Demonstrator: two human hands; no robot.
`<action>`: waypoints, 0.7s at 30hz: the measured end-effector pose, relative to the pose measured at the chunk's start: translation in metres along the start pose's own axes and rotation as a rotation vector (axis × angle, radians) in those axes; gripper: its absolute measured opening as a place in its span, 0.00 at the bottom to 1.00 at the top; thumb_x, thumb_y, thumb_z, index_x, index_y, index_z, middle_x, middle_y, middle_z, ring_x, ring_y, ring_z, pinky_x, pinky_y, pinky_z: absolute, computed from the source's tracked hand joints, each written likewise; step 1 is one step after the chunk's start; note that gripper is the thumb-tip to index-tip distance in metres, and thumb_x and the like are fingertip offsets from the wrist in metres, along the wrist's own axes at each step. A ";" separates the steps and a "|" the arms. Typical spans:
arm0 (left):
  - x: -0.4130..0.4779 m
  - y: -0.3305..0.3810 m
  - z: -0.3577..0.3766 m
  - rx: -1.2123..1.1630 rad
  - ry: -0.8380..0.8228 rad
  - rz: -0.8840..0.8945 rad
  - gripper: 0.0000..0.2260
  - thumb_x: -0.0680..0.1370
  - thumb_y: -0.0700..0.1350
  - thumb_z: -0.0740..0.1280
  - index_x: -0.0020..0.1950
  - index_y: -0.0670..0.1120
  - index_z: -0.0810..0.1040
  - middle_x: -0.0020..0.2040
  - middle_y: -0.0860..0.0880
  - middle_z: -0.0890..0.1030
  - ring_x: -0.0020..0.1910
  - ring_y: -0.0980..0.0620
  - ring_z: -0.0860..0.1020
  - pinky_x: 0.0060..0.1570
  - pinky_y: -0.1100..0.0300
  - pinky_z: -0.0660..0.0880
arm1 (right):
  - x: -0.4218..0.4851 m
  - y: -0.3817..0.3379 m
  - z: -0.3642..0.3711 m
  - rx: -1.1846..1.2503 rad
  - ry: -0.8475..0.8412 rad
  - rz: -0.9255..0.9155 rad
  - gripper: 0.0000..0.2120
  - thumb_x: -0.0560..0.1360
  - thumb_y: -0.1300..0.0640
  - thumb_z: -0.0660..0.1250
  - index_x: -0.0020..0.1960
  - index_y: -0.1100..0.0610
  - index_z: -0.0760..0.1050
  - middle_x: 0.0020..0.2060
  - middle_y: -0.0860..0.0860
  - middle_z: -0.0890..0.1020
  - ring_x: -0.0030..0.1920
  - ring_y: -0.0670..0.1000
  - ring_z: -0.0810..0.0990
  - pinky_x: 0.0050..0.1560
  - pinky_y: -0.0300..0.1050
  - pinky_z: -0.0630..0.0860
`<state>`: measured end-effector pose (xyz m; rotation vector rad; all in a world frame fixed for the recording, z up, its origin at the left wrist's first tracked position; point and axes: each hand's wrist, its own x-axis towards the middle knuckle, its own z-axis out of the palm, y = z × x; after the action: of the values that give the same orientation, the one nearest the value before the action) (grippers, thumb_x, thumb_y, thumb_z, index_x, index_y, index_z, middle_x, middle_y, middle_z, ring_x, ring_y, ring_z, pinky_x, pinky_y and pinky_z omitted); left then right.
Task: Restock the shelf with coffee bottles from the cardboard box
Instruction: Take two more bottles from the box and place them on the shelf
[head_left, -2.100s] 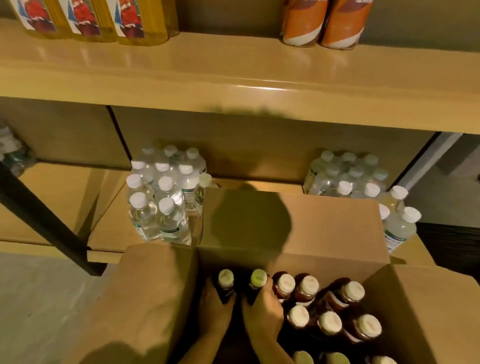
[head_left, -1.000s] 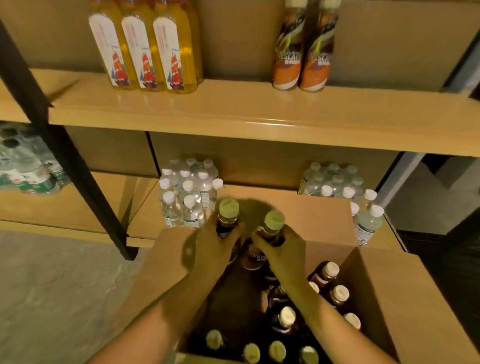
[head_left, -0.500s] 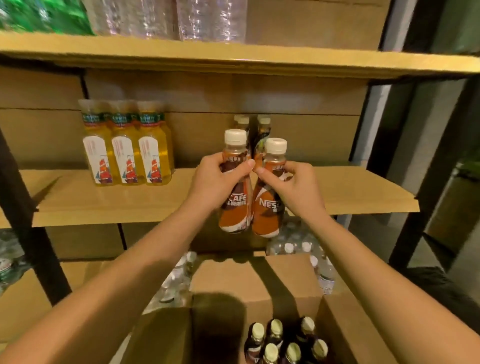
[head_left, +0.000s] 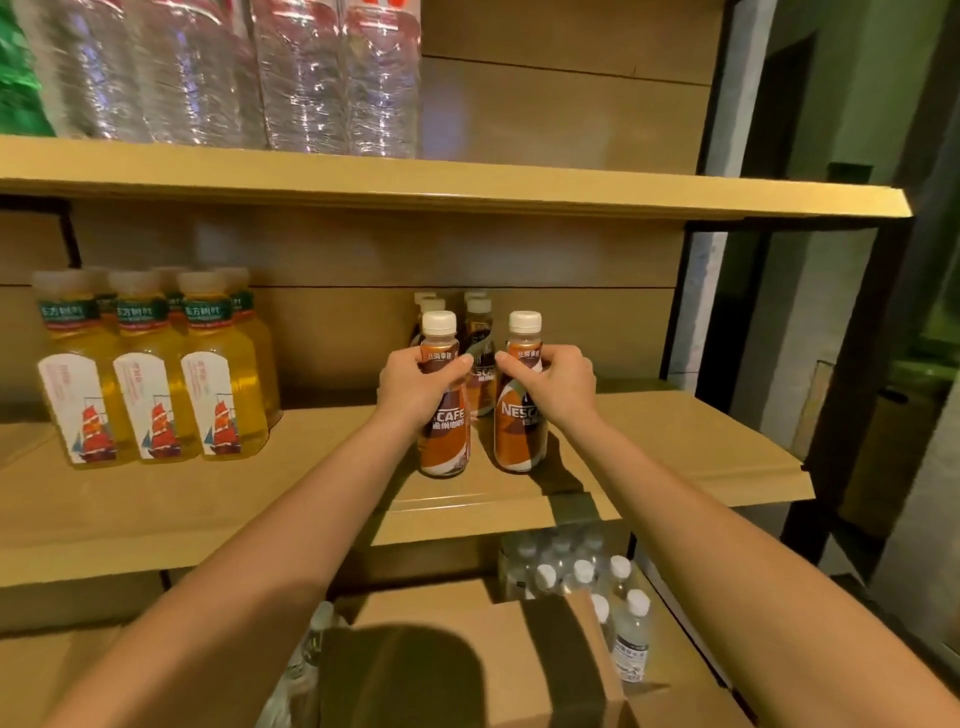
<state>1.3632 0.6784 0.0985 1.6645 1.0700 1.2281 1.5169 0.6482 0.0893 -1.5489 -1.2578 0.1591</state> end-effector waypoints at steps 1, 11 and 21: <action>0.006 -0.002 0.002 0.007 0.008 -0.004 0.16 0.74 0.49 0.69 0.59 0.44 0.76 0.57 0.43 0.80 0.56 0.44 0.78 0.56 0.50 0.73 | 0.007 0.003 0.004 -0.002 -0.012 0.001 0.17 0.72 0.44 0.69 0.50 0.57 0.79 0.48 0.53 0.84 0.49 0.51 0.83 0.50 0.47 0.79; 0.054 -0.011 0.017 0.067 0.050 -0.064 0.18 0.73 0.50 0.69 0.59 0.42 0.75 0.56 0.43 0.80 0.56 0.44 0.79 0.57 0.48 0.76 | 0.055 0.019 0.045 -0.005 -0.013 0.023 0.17 0.71 0.42 0.69 0.43 0.57 0.77 0.42 0.52 0.84 0.43 0.50 0.82 0.47 0.49 0.81; 0.075 -0.023 0.021 0.104 0.083 -0.073 0.21 0.73 0.49 0.70 0.62 0.40 0.74 0.57 0.42 0.79 0.57 0.43 0.78 0.58 0.48 0.75 | 0.073 0.027 0.052 -0.007 -0.118 0.009 0.17 0.71 0.43 0.69 0.39 0.57 0.73 0.42 0.55 0.82 0.45 0.54 0.82 0.48 0.52 0.81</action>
<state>1.3927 0.7538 0.0948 1.6483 1.2535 1.2214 1.5304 0.7407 0.0827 -1.5704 -1.3446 0.2549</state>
